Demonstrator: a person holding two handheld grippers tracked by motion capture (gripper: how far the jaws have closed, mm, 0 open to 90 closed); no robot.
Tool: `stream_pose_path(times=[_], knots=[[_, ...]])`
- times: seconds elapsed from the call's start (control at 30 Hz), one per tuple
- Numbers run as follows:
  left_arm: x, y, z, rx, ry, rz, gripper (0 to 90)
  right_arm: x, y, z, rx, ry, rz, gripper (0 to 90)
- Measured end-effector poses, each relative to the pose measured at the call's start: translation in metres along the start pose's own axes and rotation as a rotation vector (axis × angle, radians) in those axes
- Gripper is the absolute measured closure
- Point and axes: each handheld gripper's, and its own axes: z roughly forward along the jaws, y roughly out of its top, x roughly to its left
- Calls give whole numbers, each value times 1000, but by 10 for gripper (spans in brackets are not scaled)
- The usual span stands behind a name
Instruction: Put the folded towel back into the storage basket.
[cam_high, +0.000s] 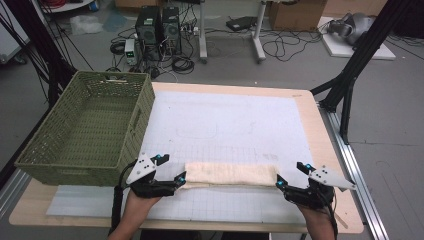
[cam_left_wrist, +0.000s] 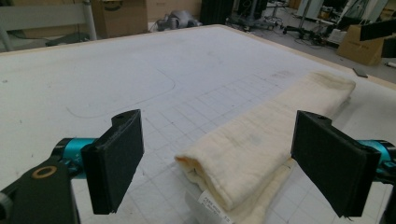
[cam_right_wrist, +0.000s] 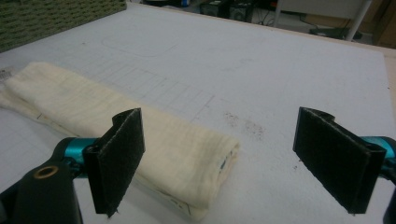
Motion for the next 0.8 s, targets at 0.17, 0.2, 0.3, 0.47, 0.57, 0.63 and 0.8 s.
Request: stream_pose_path(times=[0.17,0.2,0.3,0.47,0.57,0.63,0.8], knots=[[0,4,-4,-28,3,-21,163,3,6,8,2,26,-35,150],[0,5,-5,-26,3,-20,163,3,6,8,2,26,-35,150],[-1,5,-6,-22,2,-4,164,4,6,11,1,30,-52,150],[1,2,-1,-13,3,-25,164,-1,3,11,5,24,-32,150],[1,2,2,-3,0,-15,168,-4,1,9,14,26,-13,150],[2,2,3,5,6,-15,170,-5,2,8,16,26,-10,151],[1,1,4,6,-4,-23,171,-2,1,4,18,17,-11,160]])
